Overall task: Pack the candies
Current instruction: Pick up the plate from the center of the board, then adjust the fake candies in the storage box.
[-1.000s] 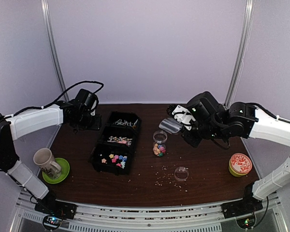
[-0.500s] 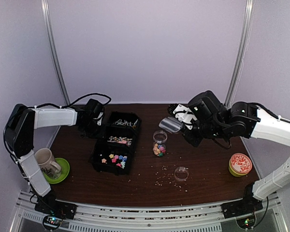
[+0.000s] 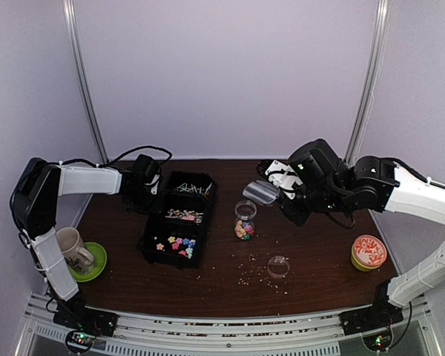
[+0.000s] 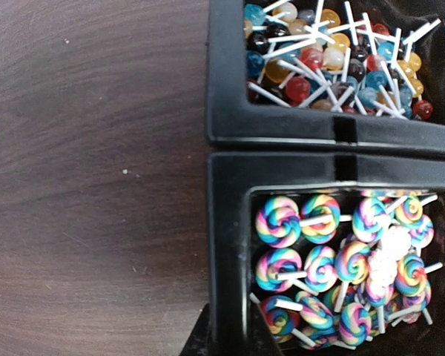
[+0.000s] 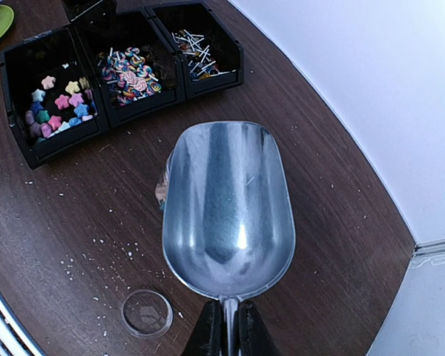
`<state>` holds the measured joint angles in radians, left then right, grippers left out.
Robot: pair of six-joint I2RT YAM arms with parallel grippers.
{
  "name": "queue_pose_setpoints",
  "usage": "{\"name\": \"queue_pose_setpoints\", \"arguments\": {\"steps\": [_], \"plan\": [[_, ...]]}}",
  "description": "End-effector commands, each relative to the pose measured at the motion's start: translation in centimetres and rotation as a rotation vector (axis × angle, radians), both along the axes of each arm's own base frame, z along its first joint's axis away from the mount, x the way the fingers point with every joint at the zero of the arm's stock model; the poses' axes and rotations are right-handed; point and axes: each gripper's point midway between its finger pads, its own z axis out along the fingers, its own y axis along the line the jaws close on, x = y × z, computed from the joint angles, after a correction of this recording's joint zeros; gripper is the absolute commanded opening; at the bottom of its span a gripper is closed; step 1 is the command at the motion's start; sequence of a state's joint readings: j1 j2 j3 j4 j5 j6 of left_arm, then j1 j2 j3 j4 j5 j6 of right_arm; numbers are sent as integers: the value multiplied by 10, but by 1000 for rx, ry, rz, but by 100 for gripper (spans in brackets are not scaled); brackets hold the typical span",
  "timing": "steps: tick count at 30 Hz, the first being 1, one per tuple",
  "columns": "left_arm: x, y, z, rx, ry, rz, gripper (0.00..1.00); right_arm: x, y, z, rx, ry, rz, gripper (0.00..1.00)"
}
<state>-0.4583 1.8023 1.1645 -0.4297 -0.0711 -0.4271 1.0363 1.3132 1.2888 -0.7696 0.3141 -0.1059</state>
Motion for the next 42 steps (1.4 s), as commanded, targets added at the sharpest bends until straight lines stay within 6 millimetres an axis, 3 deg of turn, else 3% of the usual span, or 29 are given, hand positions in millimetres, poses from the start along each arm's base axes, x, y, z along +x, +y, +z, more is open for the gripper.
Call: {"name": "queue_pose_setpoints", "arguments": {"steps": [1,3,9,20,23,30,42], "plan": [[2,-4,-4,-22,-7,-10,5,0,1,11,30,-18,1,0],[2,-4,-2,-25,-9,-11,1,0,1,10,28,-14,4,0],[3,-4,12,-32,-34,-12,0,-1,3,10,21,-3,12,0],[-6,-2,75,-63,-119,-23,0,-8,16,10,3,18,57,0],[-16,0,95,-71,-146,-45,0,-11,22,9,-8,19,78,0],[-42,9,116,-86,-192,-100,0,-13,32,12,-8,14,100,0],[-80,-13,141,-299,-312,-270,0,-35,50,31,78,15,214,0]]}}
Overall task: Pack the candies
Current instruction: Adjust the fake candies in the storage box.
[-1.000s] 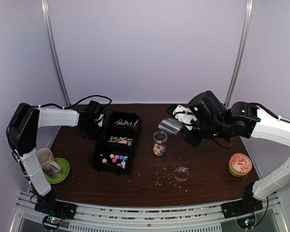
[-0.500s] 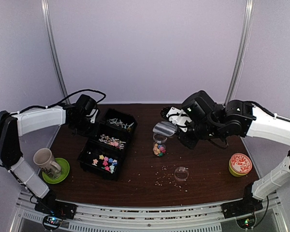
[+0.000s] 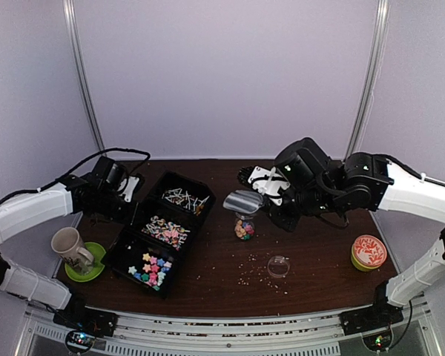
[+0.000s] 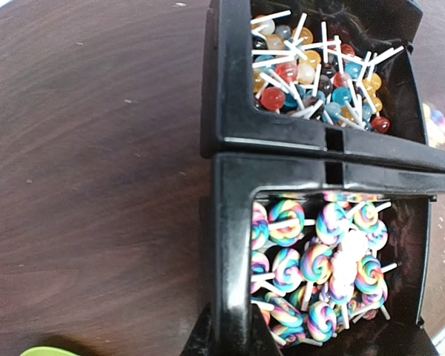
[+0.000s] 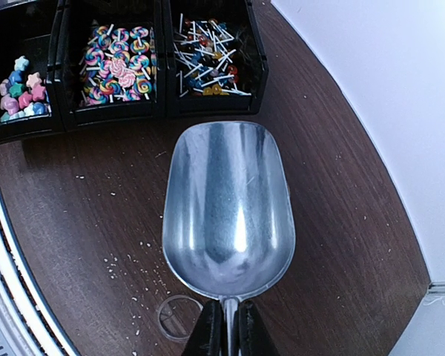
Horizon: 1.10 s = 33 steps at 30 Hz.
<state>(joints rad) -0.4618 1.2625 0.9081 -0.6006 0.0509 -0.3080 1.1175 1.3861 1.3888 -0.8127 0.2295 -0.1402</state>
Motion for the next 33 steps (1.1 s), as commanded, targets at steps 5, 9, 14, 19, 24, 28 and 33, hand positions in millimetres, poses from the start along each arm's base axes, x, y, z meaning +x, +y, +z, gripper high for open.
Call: {"name": "queue_pose_setpoints", "arguments": {"steps": [5,9,14,19,24,28,33], "plan": [[10,-56,80,-469,-217,-181,0,-13,5,41,155,-40,64,0],[10,-59,82,-726,-174,-179,0,-17,2,49,197,-48,74,0],[10,-64,73,-938,-113,-162,0,-21,-4,61,249,-66,77,0],[7,-71,79,-1130,-104,-200,0,-23,-8,67,275,-76,77,0],[14,-76,72,-1201,-59,-191,0,-23,-6,64,264,-67,76,0],[22,-68,32,-943,10,-79,0,-22,-5,59,240,-61,73,0],[24,-54,30,-690,-7,-63,0,-19,1,49,198,-39,75,0]]}}
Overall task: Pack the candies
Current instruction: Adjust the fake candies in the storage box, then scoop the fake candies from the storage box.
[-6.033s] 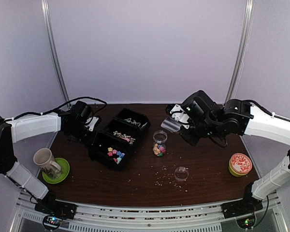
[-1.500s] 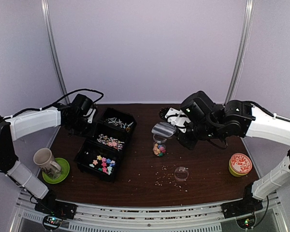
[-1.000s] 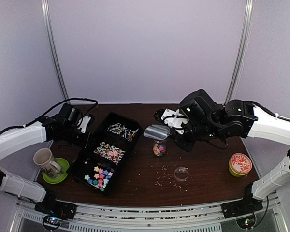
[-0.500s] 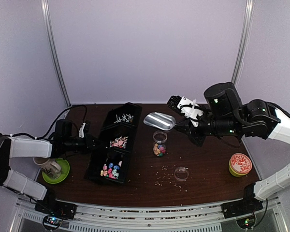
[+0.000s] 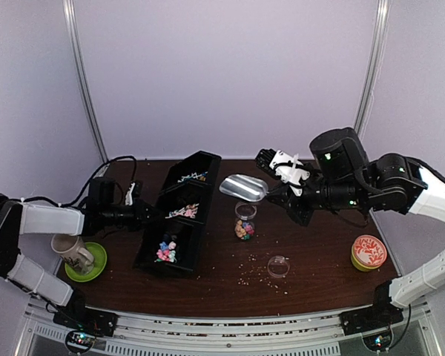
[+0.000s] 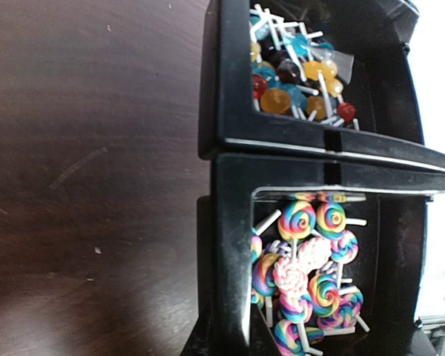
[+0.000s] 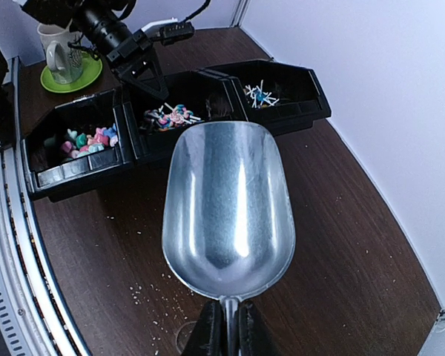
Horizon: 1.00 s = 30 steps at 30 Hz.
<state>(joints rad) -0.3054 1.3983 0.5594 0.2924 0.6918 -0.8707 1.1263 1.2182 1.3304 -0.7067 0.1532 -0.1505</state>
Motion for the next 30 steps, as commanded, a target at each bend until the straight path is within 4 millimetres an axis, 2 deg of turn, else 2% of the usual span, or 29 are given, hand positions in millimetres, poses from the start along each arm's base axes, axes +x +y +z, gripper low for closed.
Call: {"name": "queue_pose_setpoints", "arguments": {"steps": [1,7,12,17,24,30], "plan": [[9,5,42,164,-181,-60,0,1,9,-5,-27,22,7,0],[12,21,42,349,-182,-51,0,3,24,-19,-110,57,21,0],[15,30,39,470,-191,-50,0,-2,45,-28,-184,76,51,0],[15,31,34,533,-210,-63,0,-5,68,-48,-270,110,71,0],[18,26,45,577,-240,-69,0,-3,97,-71,-332,157,66,0],[23,19,46,649,-235,-75,0,5,112,-86,-386,192,30,0]]}}
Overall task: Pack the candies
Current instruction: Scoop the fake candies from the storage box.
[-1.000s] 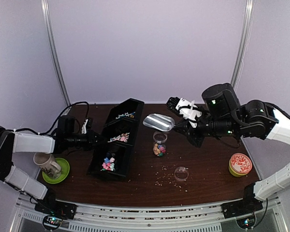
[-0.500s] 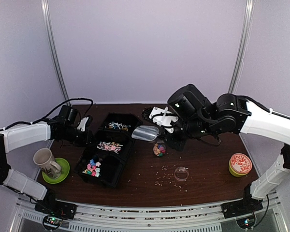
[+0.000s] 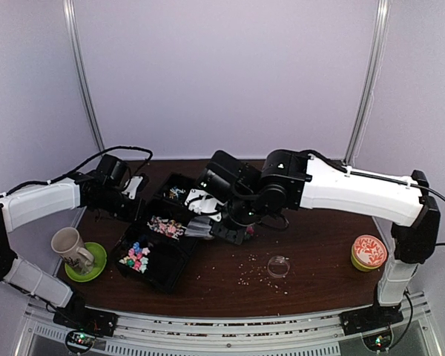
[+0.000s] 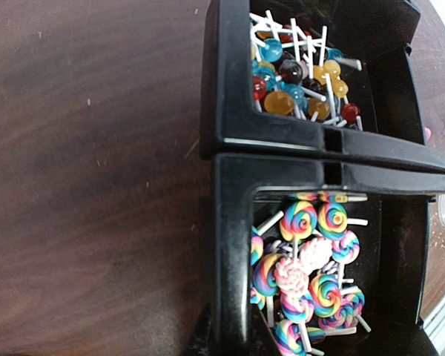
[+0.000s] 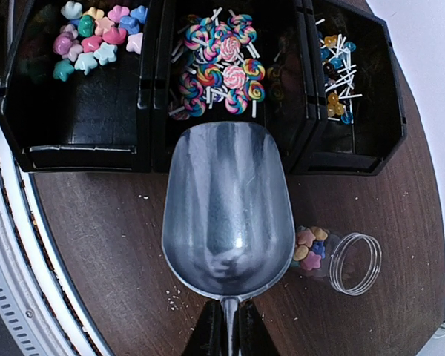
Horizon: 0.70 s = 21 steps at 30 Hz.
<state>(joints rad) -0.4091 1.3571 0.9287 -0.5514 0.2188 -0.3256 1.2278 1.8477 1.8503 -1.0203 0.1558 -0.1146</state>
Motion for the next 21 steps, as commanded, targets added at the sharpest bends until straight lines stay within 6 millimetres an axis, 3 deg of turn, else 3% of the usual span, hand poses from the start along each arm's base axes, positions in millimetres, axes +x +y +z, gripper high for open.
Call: {"name": "queue_pose_setpoints", "arguments": {"steps": [1,8,21], "plan": [[30,-23,46,-45,-157,-29,0,5,1,1,-31,7,-49,0],[32,-32,53,10,-183,-50,0,13,7,-25,-108,18,-75,0],[29,-56,69,-53,-260,-134,0,30,8,-49,-154,43,-99,0]]}}
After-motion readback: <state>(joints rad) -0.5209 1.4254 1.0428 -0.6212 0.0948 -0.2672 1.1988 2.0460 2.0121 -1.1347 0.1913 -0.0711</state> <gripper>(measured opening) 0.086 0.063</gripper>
